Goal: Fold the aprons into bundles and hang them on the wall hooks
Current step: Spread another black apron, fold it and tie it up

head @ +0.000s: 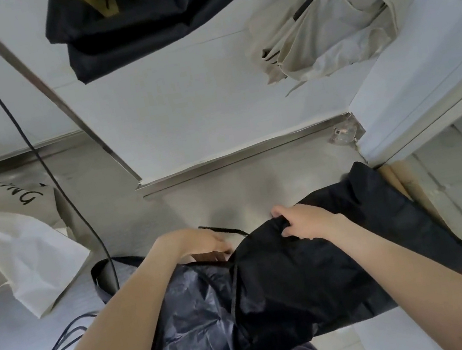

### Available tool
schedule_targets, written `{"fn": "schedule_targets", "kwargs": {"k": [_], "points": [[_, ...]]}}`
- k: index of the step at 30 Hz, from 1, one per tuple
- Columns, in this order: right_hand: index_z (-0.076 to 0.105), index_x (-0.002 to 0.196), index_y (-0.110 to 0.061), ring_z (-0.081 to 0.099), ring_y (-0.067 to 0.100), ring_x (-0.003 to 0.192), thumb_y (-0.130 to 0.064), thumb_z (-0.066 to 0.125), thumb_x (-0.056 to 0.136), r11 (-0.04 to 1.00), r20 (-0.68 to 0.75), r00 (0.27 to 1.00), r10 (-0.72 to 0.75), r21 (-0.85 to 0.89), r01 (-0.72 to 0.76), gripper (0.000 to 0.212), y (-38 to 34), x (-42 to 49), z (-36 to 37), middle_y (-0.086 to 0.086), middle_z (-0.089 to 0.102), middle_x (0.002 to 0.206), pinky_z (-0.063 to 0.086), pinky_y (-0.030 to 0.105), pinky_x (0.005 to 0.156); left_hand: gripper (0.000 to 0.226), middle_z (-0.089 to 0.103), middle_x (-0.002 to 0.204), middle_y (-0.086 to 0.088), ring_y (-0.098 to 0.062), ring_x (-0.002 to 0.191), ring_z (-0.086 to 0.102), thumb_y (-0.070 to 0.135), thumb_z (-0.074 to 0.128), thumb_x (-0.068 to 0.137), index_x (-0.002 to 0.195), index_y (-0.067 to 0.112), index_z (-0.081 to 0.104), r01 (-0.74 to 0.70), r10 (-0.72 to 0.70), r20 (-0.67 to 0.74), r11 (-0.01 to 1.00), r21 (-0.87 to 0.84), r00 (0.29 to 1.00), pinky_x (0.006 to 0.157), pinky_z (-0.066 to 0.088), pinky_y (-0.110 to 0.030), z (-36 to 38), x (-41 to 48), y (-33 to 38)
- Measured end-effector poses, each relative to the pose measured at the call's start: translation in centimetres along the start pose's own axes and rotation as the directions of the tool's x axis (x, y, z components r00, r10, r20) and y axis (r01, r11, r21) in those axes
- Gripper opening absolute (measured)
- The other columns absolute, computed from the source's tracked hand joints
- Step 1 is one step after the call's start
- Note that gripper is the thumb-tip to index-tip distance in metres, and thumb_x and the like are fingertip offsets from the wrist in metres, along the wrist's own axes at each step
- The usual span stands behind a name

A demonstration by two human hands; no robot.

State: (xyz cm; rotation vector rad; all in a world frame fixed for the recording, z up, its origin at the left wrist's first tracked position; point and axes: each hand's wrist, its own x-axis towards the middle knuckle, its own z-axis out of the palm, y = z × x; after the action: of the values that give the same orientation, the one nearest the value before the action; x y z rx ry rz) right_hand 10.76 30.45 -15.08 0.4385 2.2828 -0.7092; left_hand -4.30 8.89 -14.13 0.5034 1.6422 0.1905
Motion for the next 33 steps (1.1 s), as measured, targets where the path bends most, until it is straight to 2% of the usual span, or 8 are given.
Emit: {"fn": "schedule_targets", "kwargs": {"k": [3, 8, 12, 16, 24, 28, 31, 33], "points": [[0.05, 0.107, -0.018, 0.051, 0.013, 0.058, -0.024, 0.049, 0.098, 0.999, -0.047, 0.998, 0.031, 0.028, -0.03, 0.011, -0.8, 0.5, 0.1, -0.004, 0.053, 0.069, 0.042, 0.028, 0.055, 0.033, 0.066, 0.106, 0.003, -0.007, 0.082, 0.06, 0.042, 0.044, 0.099, 0.115, 0.021, 0.064, -0.053, 0.052, -0.008, 0.997, -0.065, 0.999, 0.076, 0.044, -0.02, 0.0, -0.2, 0.6], [0.045, 0.106, -0.019, 0.063, 0.025, 0.063, -0.027, 0.043, 0.1, 0.942, -0.267, 0.957, 0.114, 0.335, -0.019, 0.01, -1.0, 1.1, -0.8, 0.007, 0.061, 0.078, 0.053, 0.04, 0.064, 0.076, 0.054, 0.129, 0.011, -0.013, 0.121, 0.049, 0.079, 0.047, 0.075, 0.13, 0.027, 0.055, 0.013, -0.014, 0.035, 1.0, 0.012, 0.999, 0.108, 0.032, -0.031, -0.8, -0.8, 1.1], [0.044, 0.105, -0.018, 0.062, 0.025, 0.072, -0.027, 0.043, 0.1, 0.905, -0.394, 0.901, 0.183, 0.424, 0.001, 0.01, -0.6, 1.5, -2.2, 0.008, 0.062, 0.086, 0.053, 0.042, 0.065, 0.049, 0.067, 0.088, 0.006, -0.011, 0.082, 0.061, 0.066, 0.05, 0.086, 0.085, 0.02, 0.066, -0.013, 0.032, -0.141, 0.991, 0.135, 0.989, 0.078, 0.044, -0.025, -1.7, -0.6, 0.9], [0.047, 0.112, -0.013, 0.062, 0.025, 0.084, -0.027, 0.045, 0.1, 0.881, -0.49, 0.833, 0.258, 0.474, 0.006, 0.019, -0.4, 1.6, -3.7, 0.009, 0.063, 0.092, 0.055, 0.046, 0.076, 0.04, 0.062, 0.085, 0.0, -0.016, 0.083, 0.057, 0.057, 0.05, 0.09, 0.083, 0.021, 0.065, -0.032, 0.13, -0.488, 0.979, 0.203, 0.863, 0.068, 0.038, -0.028, -4.3, -1.6, 0.3], [0.039, 0.133, -0.009, 0.054, 0.026, 0.105, -0.014, 0.054, 0.093, 0.938, -0.663, 0.711, 0.235, 0.346, 0.012, 0.043, -0.7, 0.6, -3.5, 0.006, 0.06, 0.108, 0.044, 0.041, 0.091, 0.037, 0.05, 0.125, -0.01, -0.028, 0.118, 0.047, 0.023, 0.05, 0.094, 0.13, 0.013, 0.047, 0.504, 0.134, -0.806, 0.718, 0.48, 0.576, 0.092, 0.041, -0.034, -7.6, -2.2, -0.8], [0.024, 0.147, -0.012, 0.029, 0.033, 0.136, -0.038, 0.065, 0.085, 0.842, -0.627, 0.576, 0.524, 0.48, -0.244, 0.079, 3.6, -0.1, -3.8, 0.012, 0.034, 0.147, 0.023, 0.05, 0.11, 0.04, 0.047, 0.132, -0.009, -0.028, 0.12, 0.044, 0.019, 0.045, 0.094, 0.134, 0.015, 0.046, 0.245, 0.361, -0.758, 0.795, 0.555, 0.544, 0.1, 0.038, -0.039, -5.4, -0.4, 1.6], [0.041, 0.141, -0.012, 0.046, 0.029, 0.127, -0.071, 0.064, 0.068, 0.619, -0.374, 0.667, 0.645, 0.767, -0.169, 0.097, 5.9, -0.7, -4.3, 0.009, 0.048, 0.141, 0.038, 0.046, 0.107, 0.042, 0.044, 0.14, -0.005, -0.026, 0.127, 0.041, 0.023, 0.043, 0.098, 0.139, 0.019, 0.043, 0.046, 0.47, -0.665, 0.796, 0.603, 0.58, 0.105, 0.033, -0.039, -3.2, 1.1, 3.8], [0.048, 0.135, -0.009, 0.054, 0.025, 0.119, -0.062, 0.068, 0.074, 0.434, -0.307, 0.707, 0.637, 0.901, 0.0, 0.083, 6.6, -1.0, -4.7, 0.005, 0.055, 0.134, 0.045, 0.039, 0.101, 0.044, 0.04, 0.145, -0.004, -0.025, 0.131, 0.038, 0.021, 0.04, 0.1, 0.144, 0.02, 0.038, -0.012, 0.481, -0.621, 0.796, 0.605, 0.618, 0.109, 0.029, -0.039, -2.3, 2.0, 4.9]]}}
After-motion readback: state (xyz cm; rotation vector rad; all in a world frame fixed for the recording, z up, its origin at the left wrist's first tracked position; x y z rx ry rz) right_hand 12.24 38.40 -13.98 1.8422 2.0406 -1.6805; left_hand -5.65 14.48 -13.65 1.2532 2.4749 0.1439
